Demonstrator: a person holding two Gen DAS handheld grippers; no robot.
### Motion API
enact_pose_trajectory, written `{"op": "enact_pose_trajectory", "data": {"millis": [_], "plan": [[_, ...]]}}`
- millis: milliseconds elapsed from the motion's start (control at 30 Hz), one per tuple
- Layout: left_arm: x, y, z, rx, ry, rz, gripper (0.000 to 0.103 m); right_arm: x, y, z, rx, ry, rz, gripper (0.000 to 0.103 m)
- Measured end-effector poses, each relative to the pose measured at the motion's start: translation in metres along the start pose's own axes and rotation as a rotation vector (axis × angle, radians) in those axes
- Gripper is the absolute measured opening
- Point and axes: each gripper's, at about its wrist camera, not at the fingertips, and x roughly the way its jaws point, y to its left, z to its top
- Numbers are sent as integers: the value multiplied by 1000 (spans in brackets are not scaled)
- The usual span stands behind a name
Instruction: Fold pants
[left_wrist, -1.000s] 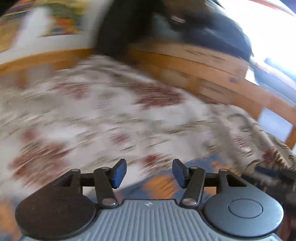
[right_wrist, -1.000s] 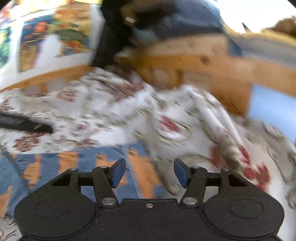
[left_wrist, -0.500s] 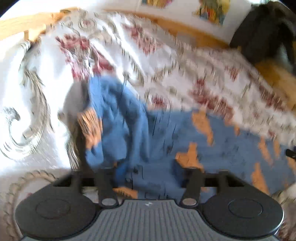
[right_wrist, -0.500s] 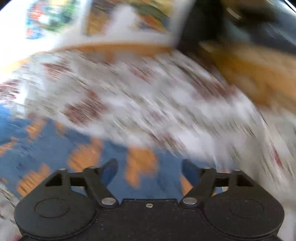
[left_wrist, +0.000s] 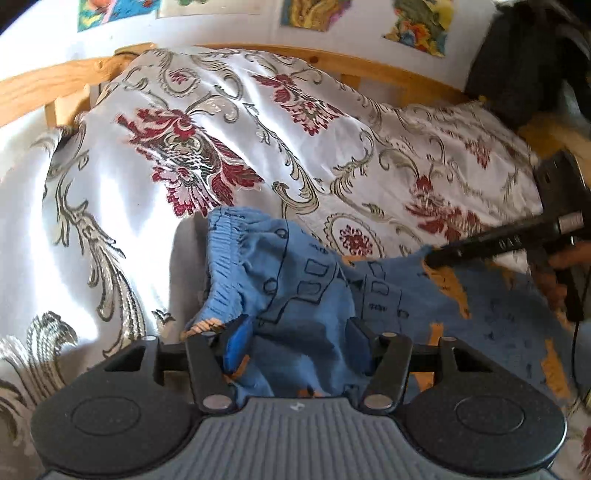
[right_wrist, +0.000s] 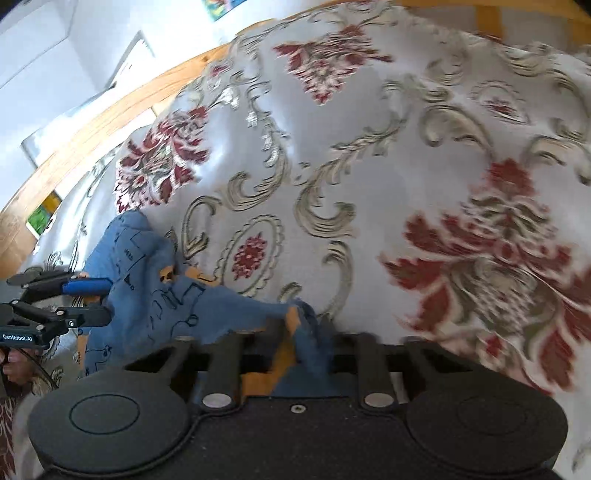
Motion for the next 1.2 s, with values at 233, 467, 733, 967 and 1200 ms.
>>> {"op": "enact_pose_trajectory", "data": {"millis": [233,467,733,967,1200], "plan": [[6,-3,-4,58,40,143,17,-4,2,1,-15,-93,-134,3],[-13,-19,4,9,19,179,52,-51,20,-11,-52,-164,-247,48],[7,-67,-11,91,38,160,75,-146,55,-134,265,-163,-266,81],[7,-89,-11,34,66,262,82,-222,76,-217,524,-348,-560,97],[0,-199,27,167,-60,-78,98,-283,55,-276,824,-561,-724,99]]}}
